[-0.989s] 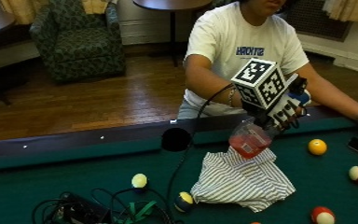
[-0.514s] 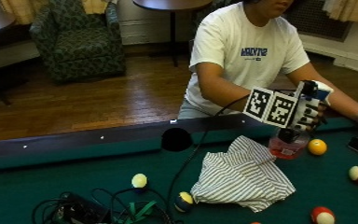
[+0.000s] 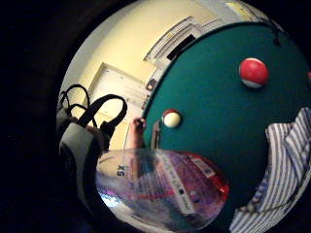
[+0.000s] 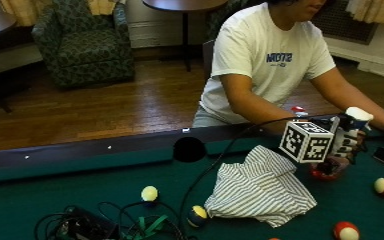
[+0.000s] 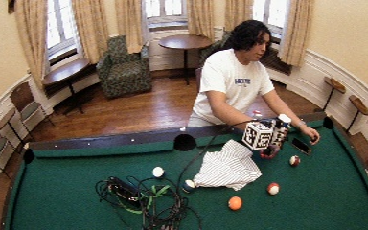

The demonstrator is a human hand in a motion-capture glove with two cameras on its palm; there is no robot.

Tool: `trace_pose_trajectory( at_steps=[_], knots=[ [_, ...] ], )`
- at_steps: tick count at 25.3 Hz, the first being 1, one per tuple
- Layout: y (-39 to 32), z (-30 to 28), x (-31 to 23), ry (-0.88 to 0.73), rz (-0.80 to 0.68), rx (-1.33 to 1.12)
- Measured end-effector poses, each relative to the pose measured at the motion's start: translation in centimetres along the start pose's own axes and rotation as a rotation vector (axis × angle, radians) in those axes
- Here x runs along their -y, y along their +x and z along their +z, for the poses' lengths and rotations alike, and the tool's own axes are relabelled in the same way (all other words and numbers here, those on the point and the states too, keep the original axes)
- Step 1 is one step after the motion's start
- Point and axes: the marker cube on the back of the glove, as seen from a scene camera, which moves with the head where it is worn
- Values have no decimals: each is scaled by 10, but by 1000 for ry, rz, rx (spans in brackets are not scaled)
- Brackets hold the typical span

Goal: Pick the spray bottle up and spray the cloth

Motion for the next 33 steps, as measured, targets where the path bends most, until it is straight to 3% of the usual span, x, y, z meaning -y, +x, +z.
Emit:
trace_pose_trajectory(
  at_steps=[33],
  knots=[
    [19,70,32,-15,-40,63]
  ],
)
